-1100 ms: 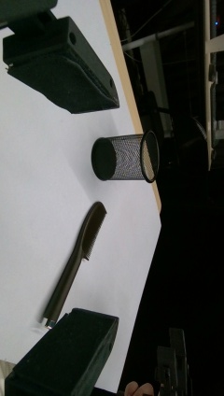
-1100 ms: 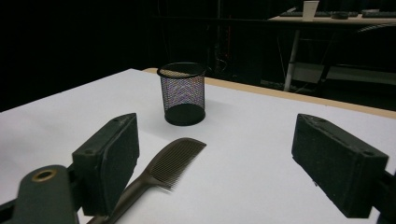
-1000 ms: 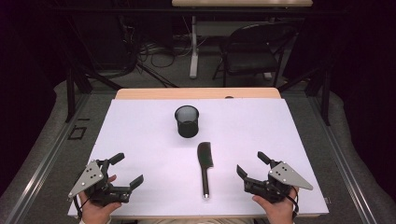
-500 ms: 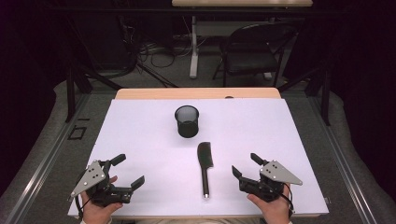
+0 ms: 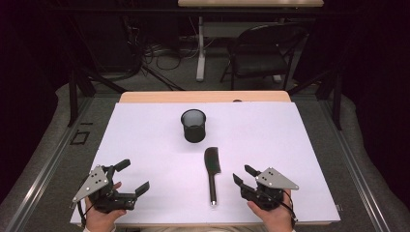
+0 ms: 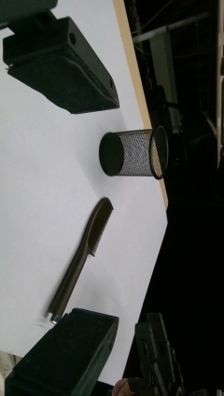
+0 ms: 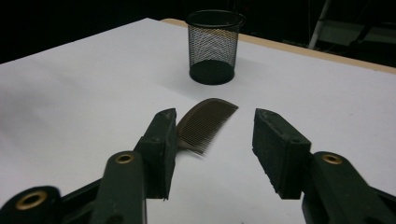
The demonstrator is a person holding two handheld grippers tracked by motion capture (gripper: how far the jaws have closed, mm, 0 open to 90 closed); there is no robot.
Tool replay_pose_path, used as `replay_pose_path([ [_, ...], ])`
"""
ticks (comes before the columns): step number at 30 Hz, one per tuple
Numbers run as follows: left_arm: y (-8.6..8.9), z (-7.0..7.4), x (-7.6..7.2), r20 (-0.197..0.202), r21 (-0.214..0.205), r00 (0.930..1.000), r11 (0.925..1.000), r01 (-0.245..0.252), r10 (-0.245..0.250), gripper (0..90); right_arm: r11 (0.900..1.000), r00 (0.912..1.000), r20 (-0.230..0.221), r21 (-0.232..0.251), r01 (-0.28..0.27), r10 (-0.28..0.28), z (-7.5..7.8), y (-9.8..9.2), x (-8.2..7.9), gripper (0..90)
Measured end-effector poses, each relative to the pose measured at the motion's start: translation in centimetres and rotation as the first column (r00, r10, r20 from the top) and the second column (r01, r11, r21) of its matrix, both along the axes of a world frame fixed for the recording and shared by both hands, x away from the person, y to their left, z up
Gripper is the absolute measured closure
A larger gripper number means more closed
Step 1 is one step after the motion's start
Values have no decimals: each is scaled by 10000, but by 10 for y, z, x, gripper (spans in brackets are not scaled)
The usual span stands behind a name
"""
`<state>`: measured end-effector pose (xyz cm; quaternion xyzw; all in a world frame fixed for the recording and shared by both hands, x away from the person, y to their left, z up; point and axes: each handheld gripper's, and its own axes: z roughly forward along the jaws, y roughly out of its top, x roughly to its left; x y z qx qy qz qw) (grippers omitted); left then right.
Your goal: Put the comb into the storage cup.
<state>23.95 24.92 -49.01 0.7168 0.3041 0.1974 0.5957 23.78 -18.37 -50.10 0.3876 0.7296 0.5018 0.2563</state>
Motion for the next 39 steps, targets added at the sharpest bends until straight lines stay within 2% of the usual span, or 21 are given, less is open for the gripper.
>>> replay_pose_path([
  [8,-2,-1,1,-172,41,9998,9999,138,-137,3,9996,9992,-295,16,-277,277,-1,12,3,558],
  [12,-2,-1,0,-175,81,9998,9999,127,-126,3,9995,9991,-337,-166,-257,252,0,17,4,600],
  [13,-2,0,0,-163,76,9998,9999,136,-135,3,9995,9979,-576,-145,-294,285,0,20,5,659],
  [16,-2,0,0,-204,95,9997,9998,167,-165,3,9987,9970,-695,-365,-367,341,0,24,6,708],
  [17,-3,0,0,-226,123,9996,9998,177,-174,3,9975,9957,-802,-481,-510,470,-1,27,7,776],
  [20,-3,-1,0,-257,113,9995,9997,196,-193,3,9960,9928,-1021,-565,-685,625,-2,31,9,810],
  [21,-3,-1,0,-268,132,9994,9997,202,-198,3,9951,9909,-1164,-640,-756,677,-3,34,11,861],
  [23,-3,-1,0,-294,108,9993,9997,220,-216,3,9945,9884,-1333,-651,-817,724,-4,38,14,892],
  [31,-3,-1,0,-336,105,9992,9997,228,-224,6,9894,9781,-1768,-749,-1247,1099,-8,54,24,900],
  [39,-2,-1,1,-354,15,9992,9998,194,-193,7,9858,9726,-1901,-752,-1502,1337,-11,68,29,900],
])
